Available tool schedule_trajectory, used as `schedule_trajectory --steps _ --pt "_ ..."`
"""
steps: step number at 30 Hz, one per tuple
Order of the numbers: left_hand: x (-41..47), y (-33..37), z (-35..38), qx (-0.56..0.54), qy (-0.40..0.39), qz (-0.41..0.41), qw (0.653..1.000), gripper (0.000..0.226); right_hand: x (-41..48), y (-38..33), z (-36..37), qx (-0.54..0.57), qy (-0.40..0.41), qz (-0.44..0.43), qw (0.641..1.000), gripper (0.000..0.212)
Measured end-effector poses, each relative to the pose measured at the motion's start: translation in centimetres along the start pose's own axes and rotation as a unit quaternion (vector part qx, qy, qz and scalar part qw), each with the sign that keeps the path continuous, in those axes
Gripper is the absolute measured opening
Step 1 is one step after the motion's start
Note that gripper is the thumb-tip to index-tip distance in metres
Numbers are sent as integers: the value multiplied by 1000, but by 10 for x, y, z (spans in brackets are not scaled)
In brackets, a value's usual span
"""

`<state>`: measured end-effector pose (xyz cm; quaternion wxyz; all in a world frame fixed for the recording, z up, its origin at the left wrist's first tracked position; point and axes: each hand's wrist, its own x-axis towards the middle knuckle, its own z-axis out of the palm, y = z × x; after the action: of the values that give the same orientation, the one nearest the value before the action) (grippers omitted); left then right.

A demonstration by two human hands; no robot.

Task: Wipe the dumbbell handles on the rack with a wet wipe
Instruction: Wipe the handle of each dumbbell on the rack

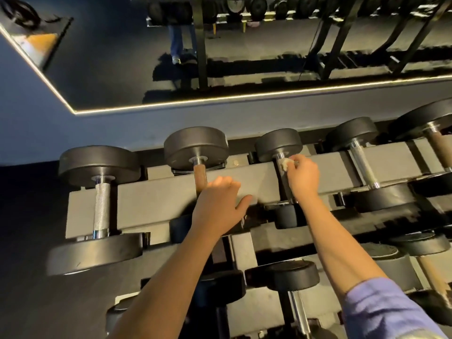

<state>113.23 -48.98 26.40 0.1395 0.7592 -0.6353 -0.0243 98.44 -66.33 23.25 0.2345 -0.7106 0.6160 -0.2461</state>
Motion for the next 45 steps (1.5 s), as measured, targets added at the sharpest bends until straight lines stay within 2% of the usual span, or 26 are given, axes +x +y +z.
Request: schedule_trajectory --steps 4,8,10,15,18,26,28,33,39,42,45 --pt "1 -1 3 0 12 -26 1000 52 0 7 -3 -3 -43 29 999 19" --pt "1 0 2 0 4 -34 999 58 -12 22 -12 -64 -112 17 991 15" --pt "1 1 -1 -5 -2 -37 999 58 -17 28 -15 -57 -125 20 990 13" --pt "1 4 -5 -2 -17 -36 999 49 -4 21 -14 13 -86 38 996 15" --pt "0 4 -6 -1 -21 -42 999 52 6 12 -7 30 -58 43 997 20" --pt "-1 4 -7 -17 -18 -55 998 55 -4 25 -5 -16 -123 21 992 36" --pt "-1 4 -6 -18 -13 -61 998 53 -7 24 -10 -51 -119 0 992 40" --pt "-1 3 -5 -23 -5 -67 997 53 -5 4 -9 -250 -69 -34 965 46" --pt "0 2 -4 -25 2 -71 997 49 0 -7 -2 -313 -115 -18 943 26" --pt "0 1 -3 -24 1 -74 997 50 5 -7 2 -289 -117 -15 950 23" --pt "1 1 -3 -27 5 -76 997 55 10 -3 6 -217 -72 -20 973 25"
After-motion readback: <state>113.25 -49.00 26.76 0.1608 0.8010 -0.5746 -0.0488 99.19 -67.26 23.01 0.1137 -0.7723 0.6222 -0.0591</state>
